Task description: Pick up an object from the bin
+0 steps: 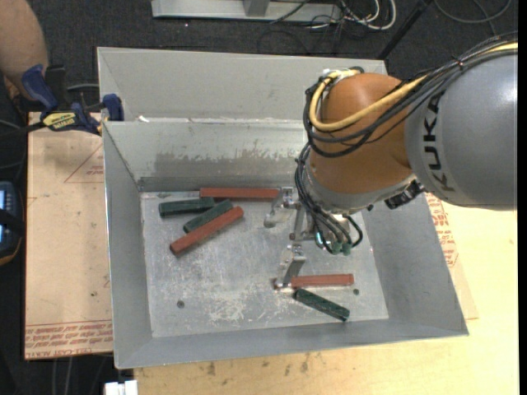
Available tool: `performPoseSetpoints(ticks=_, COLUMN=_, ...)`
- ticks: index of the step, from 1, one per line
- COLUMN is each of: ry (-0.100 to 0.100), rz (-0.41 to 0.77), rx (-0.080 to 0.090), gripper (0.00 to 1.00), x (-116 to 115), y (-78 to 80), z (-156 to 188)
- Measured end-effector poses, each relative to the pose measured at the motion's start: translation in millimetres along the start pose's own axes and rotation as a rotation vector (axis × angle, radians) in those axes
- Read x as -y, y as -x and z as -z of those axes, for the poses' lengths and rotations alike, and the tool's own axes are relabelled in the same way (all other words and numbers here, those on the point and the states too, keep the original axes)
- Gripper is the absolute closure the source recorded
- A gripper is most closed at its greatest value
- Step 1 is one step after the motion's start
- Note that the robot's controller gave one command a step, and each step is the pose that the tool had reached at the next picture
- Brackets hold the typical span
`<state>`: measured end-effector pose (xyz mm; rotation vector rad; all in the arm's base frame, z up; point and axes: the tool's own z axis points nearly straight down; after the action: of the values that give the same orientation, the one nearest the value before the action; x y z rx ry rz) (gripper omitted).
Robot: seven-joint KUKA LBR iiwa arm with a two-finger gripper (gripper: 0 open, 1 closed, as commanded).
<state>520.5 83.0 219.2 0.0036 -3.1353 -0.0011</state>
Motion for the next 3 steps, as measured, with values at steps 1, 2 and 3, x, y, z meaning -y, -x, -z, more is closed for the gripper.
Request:
performPoseSetpoints(ticks=1, ry=0.0, rz=-0.002, rx=0.006, gripper=0.0, x=0, y=1.5, z=3)
performPoseSetpoints(ticks=2, ry=0.001, rz=0.059, rx=0.012, gripper=0.0, x=22, y=-0.5, z=-45)
performPoseSetpoints(ticks=3, ry=-0.001, rz=0.135, rx=0.011, gripper=0.0, x=37, y=10.0, z=-105)
